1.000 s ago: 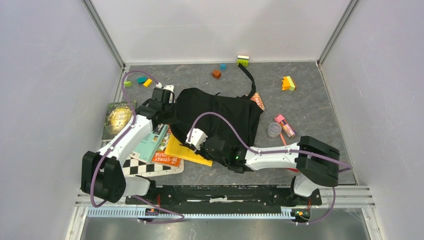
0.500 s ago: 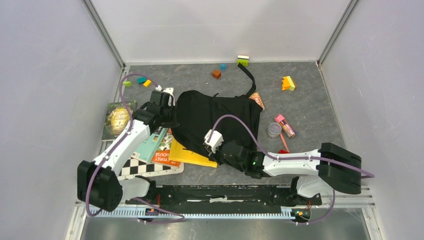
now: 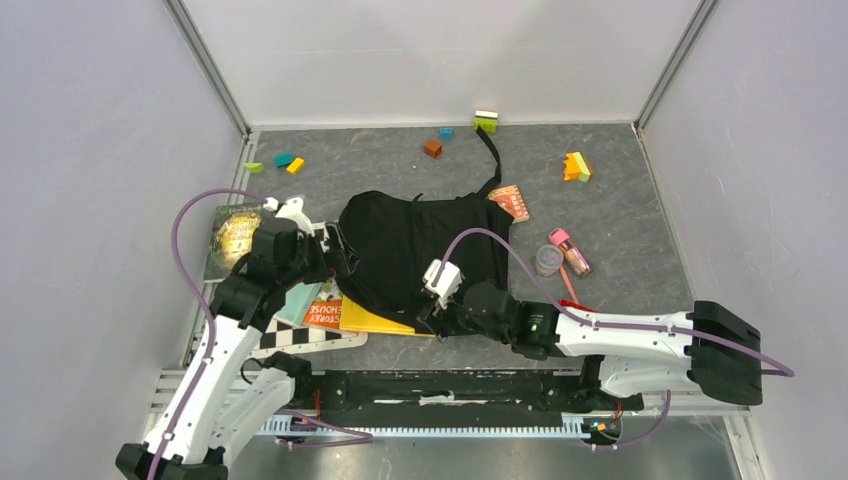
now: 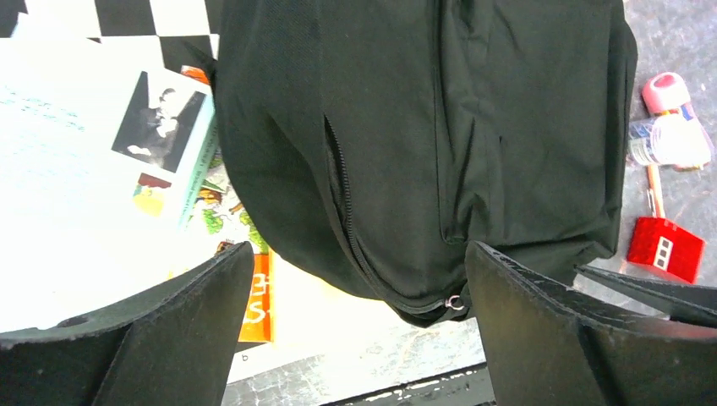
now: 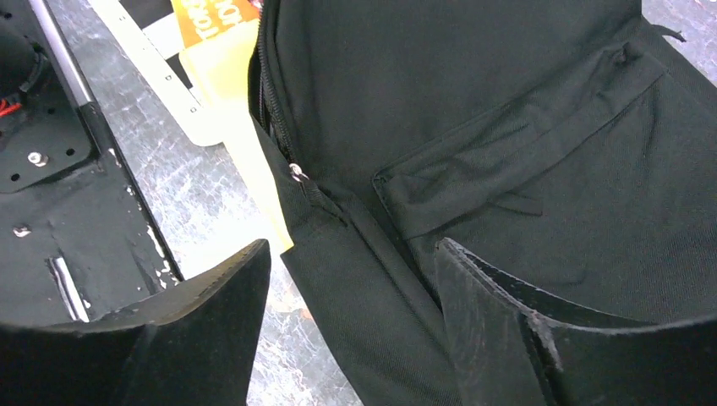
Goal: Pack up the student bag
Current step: Unzip the student bag at the center of the board, then adjust the student bag at the center of the board.
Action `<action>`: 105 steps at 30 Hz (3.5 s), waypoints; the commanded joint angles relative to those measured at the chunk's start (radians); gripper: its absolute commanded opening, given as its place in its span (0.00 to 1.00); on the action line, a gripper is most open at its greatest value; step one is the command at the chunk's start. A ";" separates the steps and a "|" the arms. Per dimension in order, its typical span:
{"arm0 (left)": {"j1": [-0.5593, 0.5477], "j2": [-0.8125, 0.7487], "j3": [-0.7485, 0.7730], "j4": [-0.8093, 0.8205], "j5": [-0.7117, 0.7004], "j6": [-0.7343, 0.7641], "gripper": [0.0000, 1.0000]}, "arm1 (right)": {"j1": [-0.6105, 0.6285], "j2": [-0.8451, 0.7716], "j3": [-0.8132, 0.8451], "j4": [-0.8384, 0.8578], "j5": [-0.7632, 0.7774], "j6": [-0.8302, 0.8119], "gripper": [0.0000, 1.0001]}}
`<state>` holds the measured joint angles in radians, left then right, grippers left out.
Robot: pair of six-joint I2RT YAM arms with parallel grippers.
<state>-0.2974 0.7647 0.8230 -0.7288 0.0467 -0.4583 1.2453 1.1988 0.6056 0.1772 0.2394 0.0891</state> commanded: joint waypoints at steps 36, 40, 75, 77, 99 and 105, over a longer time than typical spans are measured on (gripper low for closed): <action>0.108 0.205 0.068 0.235 -0.466 0.088 1.00 | -0.205 0.680 0.674 0.190 -0.396 0.384 0.37; 0.107 0.201 0.065 0.242 -0.459 0.089 1.00 | -0.216 0.672 0.655 0.209 -0.407 0.393 0.28; 0.107 0.190 0.028 0.325 -0.211 0.123 1.00 | -0.158 0.479 0.431 0.207 0.069 0.239 0.00; 0.107 0.205 0.033 0.323 -0.168 0.125 1.00 | -0.158 0.412 0.369 0.261 0.133 0.232 0.00; 0.030 0.486 0.102 0.223 -0.043 0.168 0.89 | -0.166 0.082 -0.036 0.400 0.372 0.232 0.00; 0.006 0.512 0.121 0.191 -0.175 0.162 0.43 | -0.203 -0.042 -0.150 0.270 0.418 0.260 0.00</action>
<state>-0.2886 1.2846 0.8974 -0.5133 -0.0433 -0.3202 1.0763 1.2411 0.5171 0.4984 0.5808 0.3271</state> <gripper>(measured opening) 0.554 0.006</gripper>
